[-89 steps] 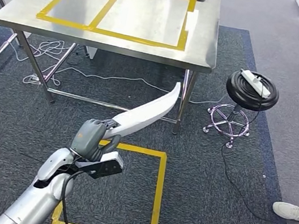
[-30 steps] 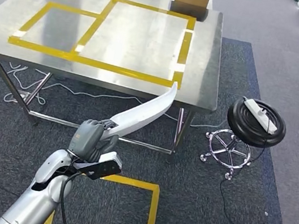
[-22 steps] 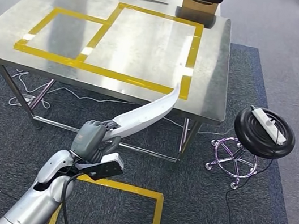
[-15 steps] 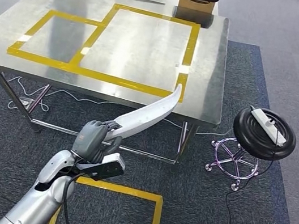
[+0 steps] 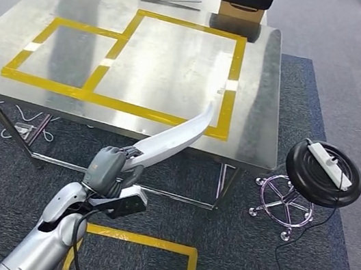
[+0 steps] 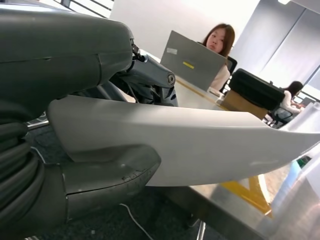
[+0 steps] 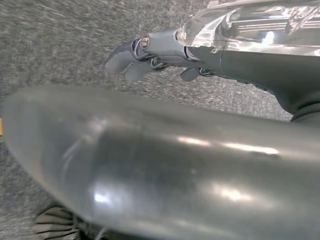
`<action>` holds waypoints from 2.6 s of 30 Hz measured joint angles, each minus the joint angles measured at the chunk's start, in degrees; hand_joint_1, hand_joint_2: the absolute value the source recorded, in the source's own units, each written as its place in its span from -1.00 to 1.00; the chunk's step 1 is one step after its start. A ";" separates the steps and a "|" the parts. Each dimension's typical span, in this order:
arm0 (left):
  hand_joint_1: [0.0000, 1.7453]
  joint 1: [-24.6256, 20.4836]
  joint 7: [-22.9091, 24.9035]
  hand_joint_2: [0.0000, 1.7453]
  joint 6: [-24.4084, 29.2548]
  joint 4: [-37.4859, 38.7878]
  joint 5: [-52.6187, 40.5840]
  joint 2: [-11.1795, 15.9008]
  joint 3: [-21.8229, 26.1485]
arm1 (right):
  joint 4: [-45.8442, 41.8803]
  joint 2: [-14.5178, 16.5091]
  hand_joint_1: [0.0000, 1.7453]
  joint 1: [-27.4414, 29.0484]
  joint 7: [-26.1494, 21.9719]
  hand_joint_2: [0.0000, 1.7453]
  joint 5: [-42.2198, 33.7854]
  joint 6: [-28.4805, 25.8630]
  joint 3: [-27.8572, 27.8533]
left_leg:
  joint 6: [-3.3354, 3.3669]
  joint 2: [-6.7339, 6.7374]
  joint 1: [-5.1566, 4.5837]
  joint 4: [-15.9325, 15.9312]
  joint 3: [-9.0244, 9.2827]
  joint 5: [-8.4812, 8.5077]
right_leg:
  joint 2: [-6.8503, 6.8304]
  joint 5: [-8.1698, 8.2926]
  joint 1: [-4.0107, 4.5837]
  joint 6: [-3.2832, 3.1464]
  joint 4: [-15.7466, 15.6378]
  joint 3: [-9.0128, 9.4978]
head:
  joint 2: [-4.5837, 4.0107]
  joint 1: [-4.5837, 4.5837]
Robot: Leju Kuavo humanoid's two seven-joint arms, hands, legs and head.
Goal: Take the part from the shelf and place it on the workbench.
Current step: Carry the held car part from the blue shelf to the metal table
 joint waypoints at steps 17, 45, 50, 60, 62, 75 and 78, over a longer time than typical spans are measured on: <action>1.00 0.49 0.00 1.00 0.02 -0.71 -0.12 0.00 0.37 | 0.00 0.09 -1.00 0.12 0.10 -1.00 0.34 0.00 0.02 | -1.78 -0.23 -0.84 5.25 4.18 -8.24 | 0.04 6.39 0.67 -3.09 -1.28 -7.00 | -0.01 0.26; 1.00 -7.30 -4.57 1.00 -0.87 -0.59 -5.93 6.94 -4.67 | 0.00 0.26 -1.00 -0.95 0.89 -1.00 2.79 0.85 0.91 | -0.07 -0.23 -1.05 -0.70 0.65 -0.21 | 0.16 4.06 1.20 -1.53 -2.65 -4.06 | -0.01 0.19; 1.00 -15.96 -4.49 1.00 -3.77 1.15 -6.85 11.48 -5.78 | 0.00 0.26 -1.00 -1.47 1.12 -1.00 3.49 1.27 1.81 | -0.32 -0.24 -0.90 -0.73 0.63 0.03 | 0.16 4.17 1.34 -1.68 -2.38 -4.21 | -0.01 0.18; 1.00 -30.81 -2.13 1.00 -5.63 9.44 -8.44 16.43 -8.39 | 0.00 0.26 -1.00 -2.07 1.38 -1.00 3.96 2.14 3.16 | -0.54 -0.20 -0.88 -0.74 0.61 0.19 | 0.25 4.30 1.35 -1.86 -2.17 -4.38 | -0.01 0.19; 1.00 -34.71 -1.51 1.00 -5.28 13.54 -9.45 17.38 -8.70 | 0.00 0.26 -1.00 -2.16 1.45 -1.00 4.01 2.28 3.44 | -0.57 -0.18 -0.88 -0.74 0.61 0.22 | 0.29 4.34 1.35 -1.90 -2.15 -4.41 | -0.01 0.18; 1.00 -48.10 5.71 1.00 -2.96 39.87 -16.13 21.57 -9.27 | 0.01 0.26 -1.00 -2.70 1.94 -1.00 4.10 2.94 5.16 | -0.64 -0.14 -0.88 -0.74 0.61 0.27 | 0.35 4.31 1.35 -1.95 -1.92 -4.53 | -0.01 0.18; 1.00 -49.23 8.47 1.00 -2.97 44.51 -17.27 22.56 -9.10 | 0.01 0.26 -1.00 -2.72 2.01 -1.00 4.04 2.96 5.58 | -0.64 -0.14 -0.88 -0.75 0.61 0.27 | 0.36 4.28 1.35 -1.99 -1.88 -4.56 | -0.01 0.18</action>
